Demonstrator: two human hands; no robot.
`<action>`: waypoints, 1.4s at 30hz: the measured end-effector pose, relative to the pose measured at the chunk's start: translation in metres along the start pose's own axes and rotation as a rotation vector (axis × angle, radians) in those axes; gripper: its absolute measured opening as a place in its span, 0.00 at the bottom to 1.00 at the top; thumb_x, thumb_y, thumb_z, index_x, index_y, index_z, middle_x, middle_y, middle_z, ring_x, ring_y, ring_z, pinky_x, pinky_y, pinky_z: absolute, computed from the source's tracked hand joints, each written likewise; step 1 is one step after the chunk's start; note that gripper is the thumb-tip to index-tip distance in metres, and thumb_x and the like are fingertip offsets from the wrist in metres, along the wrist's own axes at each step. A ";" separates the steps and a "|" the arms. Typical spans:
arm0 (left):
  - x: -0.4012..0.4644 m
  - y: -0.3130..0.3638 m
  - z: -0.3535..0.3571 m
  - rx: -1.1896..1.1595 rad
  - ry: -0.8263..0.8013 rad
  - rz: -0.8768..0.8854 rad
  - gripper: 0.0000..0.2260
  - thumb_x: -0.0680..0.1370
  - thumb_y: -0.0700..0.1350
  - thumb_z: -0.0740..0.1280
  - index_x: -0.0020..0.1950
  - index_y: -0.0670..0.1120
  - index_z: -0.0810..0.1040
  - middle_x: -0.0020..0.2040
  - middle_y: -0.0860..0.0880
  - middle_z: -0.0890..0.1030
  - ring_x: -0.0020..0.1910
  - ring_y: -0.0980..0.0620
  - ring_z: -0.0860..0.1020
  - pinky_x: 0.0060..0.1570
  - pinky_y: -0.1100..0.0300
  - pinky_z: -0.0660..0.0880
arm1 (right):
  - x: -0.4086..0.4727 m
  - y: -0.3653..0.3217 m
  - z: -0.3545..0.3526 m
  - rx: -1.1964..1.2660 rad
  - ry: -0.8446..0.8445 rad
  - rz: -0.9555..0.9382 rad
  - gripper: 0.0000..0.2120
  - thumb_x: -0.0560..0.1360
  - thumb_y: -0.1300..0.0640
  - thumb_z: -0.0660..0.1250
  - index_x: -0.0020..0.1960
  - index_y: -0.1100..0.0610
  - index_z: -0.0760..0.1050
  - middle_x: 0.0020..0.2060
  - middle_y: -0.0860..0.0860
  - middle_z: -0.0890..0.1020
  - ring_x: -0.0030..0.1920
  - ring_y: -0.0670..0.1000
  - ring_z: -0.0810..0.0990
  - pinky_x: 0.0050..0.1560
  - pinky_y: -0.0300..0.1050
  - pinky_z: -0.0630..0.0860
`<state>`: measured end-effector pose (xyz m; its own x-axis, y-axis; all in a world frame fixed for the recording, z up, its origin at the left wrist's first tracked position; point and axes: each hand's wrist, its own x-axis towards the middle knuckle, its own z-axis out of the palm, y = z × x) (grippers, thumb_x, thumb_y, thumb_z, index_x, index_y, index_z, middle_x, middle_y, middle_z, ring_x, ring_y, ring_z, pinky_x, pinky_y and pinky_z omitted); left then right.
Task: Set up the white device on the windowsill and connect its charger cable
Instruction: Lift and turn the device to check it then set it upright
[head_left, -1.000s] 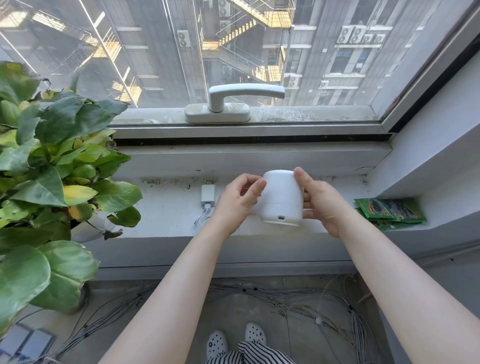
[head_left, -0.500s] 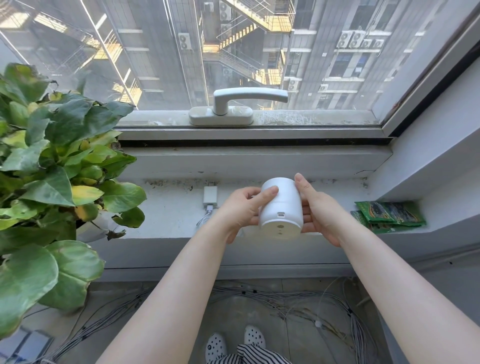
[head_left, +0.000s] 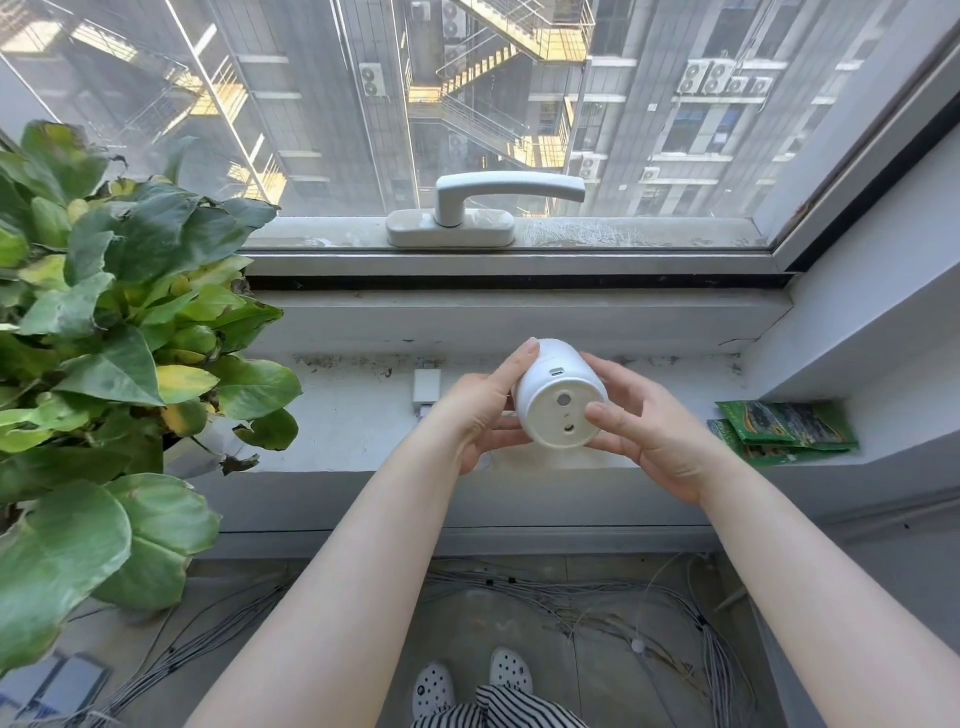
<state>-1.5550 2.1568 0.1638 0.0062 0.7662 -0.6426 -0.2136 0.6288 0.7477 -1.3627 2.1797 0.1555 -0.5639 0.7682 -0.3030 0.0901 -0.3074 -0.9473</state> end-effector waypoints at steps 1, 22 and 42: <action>0.000 0.000 -0.001 0.011 -0.005 0.005 0.30 0.70 0.65 0.67 0.57 0.41 0.80 0.50 0.42 0.85 0.45 0.46 0.85 0.44 0.57 0.82 | 0.001 0.000 0.000 0.013 0.008 0.001 0.42 0.59 0.40 0.79 0.70 0.49 0.70 0.63 0.52 0.79 0.63 0.51 0.79 0.57 0.48 0.79; -0.007 -0.010 -0.012 0.117 -0.106 0.066 0.26 0.72 0.56 0.71 0.64 0.41 0.75 0.53 0.48 0.81 0.54 0.47 0.82 0.56 0.55 0.79 | 0.010 0.005 0.007 0.065 0.155 0.212 0.35 0.66 0.36 0.68 0.64 0.59 0.74 0.58 0.62 0.81 0.53 0.59 0.84 0.50 0.48 0.82; -0.001 -0.003 -0.009 0.466 -0.191 0.131 0.34 0.59 0.70 0.71 0.55 0.46 0.81 0.54 0.46 0.85 0.54 0.48 0.80 0.57 0.53 0.70 | 0.001 -0.007 0.001 -0.199 -0.036 0.250 0.29 0.65 0.33 0.65 0.62 0.46 0.78 0.60 0.54 0.82 0.58 0.58 0.81 0.60 0.52 0.78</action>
<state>-1.5630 2.1535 0.1607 0.1960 0.8257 -0.5290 0.2324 0.4850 0.8431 -1.3645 2.1824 0.1615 -0.5325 0.6610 -0.5287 0.3868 -0.3656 -0.8466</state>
